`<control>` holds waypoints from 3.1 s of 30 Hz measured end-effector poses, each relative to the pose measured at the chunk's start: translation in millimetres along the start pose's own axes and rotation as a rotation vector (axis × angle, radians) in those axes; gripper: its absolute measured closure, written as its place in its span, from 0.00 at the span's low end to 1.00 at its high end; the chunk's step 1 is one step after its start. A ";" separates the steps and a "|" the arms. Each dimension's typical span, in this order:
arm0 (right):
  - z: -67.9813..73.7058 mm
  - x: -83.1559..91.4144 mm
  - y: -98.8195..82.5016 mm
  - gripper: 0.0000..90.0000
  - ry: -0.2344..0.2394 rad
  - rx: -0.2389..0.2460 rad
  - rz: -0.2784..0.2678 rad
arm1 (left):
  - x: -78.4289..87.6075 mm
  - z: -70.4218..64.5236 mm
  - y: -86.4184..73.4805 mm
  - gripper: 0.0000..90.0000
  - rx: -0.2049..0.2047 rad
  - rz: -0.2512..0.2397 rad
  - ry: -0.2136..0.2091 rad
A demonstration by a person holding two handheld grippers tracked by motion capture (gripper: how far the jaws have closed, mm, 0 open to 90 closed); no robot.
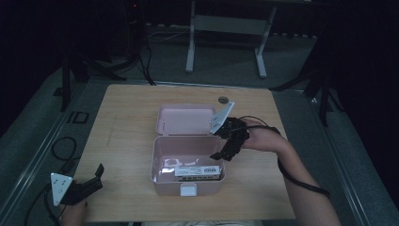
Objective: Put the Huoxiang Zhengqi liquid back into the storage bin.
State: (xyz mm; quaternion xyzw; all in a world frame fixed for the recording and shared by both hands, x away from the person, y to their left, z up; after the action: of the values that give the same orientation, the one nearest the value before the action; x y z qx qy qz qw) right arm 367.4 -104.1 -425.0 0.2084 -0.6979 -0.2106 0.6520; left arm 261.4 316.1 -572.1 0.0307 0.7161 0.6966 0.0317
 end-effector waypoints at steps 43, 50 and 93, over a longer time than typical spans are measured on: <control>-57.3 -13.9 -217.5 0.13 -0.512 -0.481 -0.342 | -0.3 0.2 -0.1 0.00 -0.003 0.005 0.007; -52.9 -15.2 -236.1 0.13 -0.577 -0.548 -0.372 | -0.3 0.2 -0.1 0.00 -0.002 0.005 0.008; -58.8 23.1 -294.5 0.13 -0.986 -0.831 -0.468 | -0.2 0.3 0.0 0.00 0.004 0.001 0.002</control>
State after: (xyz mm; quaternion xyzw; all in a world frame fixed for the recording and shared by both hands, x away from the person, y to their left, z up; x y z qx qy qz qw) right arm 429.4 -361.2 -568.9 -0.0337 -0.7111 -0.6664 0.2215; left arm 261.6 316.4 -572.1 0.0304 0.7175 0.6953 0.0305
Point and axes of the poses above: each handheld gripper's, and its own axes: x roughly backward along the jaws, y roughly out of its top, z roughly to its left, the point moved 6 cm from there along -x, roughly forward along the jaws, and after that the axes turned 6 degrees about -z, right-handed, at the moved point
